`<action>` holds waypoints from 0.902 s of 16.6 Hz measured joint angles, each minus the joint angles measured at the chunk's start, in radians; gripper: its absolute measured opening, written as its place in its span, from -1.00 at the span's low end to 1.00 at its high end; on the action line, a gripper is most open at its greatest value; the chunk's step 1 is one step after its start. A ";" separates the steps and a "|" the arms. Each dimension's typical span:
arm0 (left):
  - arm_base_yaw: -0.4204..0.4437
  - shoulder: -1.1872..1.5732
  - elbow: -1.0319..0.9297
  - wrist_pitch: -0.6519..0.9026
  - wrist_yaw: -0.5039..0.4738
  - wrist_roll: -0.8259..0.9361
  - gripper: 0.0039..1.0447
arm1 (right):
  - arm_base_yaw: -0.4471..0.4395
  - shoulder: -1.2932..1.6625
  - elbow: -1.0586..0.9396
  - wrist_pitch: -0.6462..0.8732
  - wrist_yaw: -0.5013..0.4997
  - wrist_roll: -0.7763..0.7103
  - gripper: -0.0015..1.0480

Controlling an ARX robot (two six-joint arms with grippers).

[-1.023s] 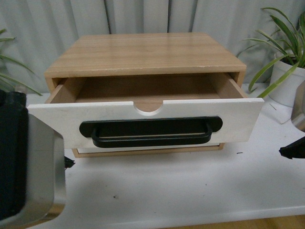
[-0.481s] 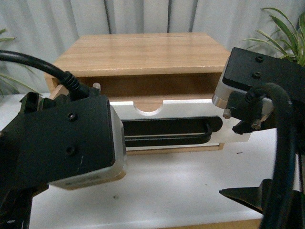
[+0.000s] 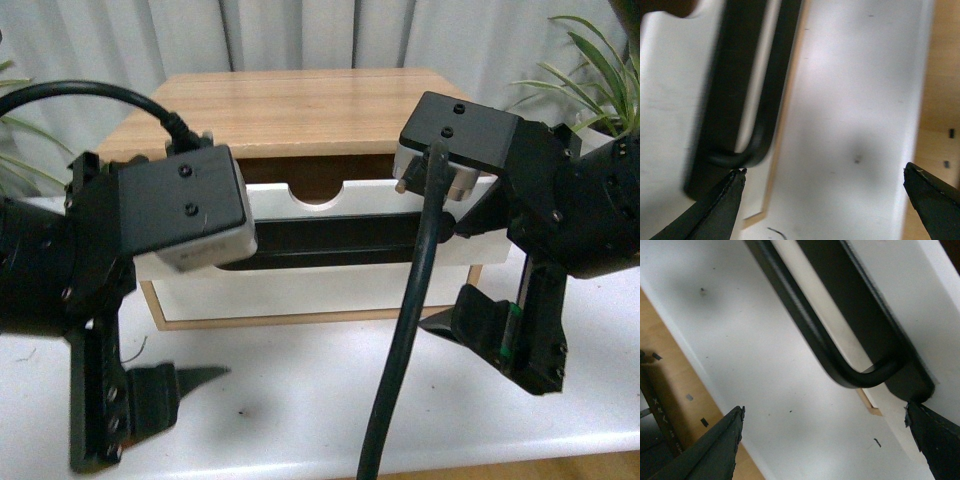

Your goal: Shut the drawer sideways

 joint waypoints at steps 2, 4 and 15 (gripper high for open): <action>0.011 0.054 0.051 0.043 -0.026 0.001 0.87 | -0.006 0.050 0.043 0.013 0.007 0.016 0.87; 0.013 0.100 0.083 0.083 -0.045 -0.002 0.87 | -0.011 0.092 0.083 0.033 0.020 0.033 0.87; 0.024 0.213 0.139 0.205 -0.082 -0.064 0.87 | -0.019 0.180 0.128 0.167 0.083 0.149 0.87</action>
